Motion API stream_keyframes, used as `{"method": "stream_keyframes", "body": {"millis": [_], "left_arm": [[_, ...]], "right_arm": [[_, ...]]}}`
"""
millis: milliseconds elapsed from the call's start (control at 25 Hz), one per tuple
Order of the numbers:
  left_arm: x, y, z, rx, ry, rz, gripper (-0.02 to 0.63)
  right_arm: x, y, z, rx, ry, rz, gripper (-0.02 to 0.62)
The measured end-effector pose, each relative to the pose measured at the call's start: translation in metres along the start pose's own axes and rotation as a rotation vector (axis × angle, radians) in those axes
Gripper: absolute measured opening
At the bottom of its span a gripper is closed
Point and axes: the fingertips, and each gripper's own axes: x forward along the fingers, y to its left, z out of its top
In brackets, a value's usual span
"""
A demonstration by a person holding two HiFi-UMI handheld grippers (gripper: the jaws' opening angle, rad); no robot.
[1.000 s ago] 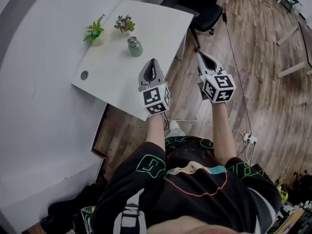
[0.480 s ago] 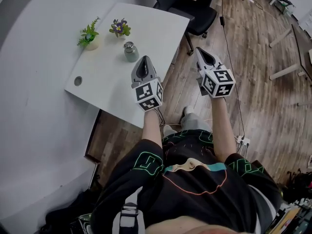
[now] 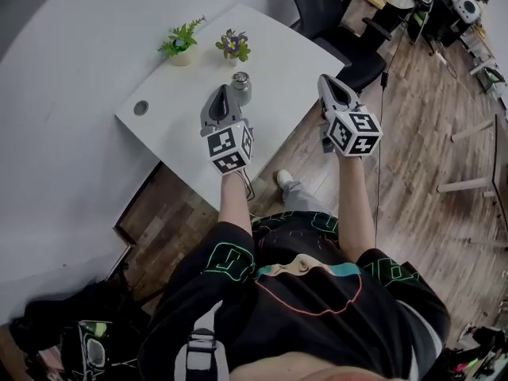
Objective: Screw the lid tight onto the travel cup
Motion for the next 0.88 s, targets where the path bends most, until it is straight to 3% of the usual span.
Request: {"method": "stream_keyframes", "body": {"millis": [280, 640, 880], "left_arm": [[0.012, 0.054, -0.011, 0.02, 0.015, 0.193, 0.006], [0.028, 0.051, -0.051, 0.054, 0.112, 0.326, 0.006], [0.024, 0.047, -0.071, 0.067, 0.163, 0.419, 0.008]], "right_arm": [[0.099, 0.02, -0.004, 0.045, 0.01, 0.214, 0.005], [0.177, 0.032, -0.032, 0.066, 0.08, 0.463, 0.005], [0.202, 0.057, -0.039, -0.022, 0.098, 0.709, 0.005]]}}
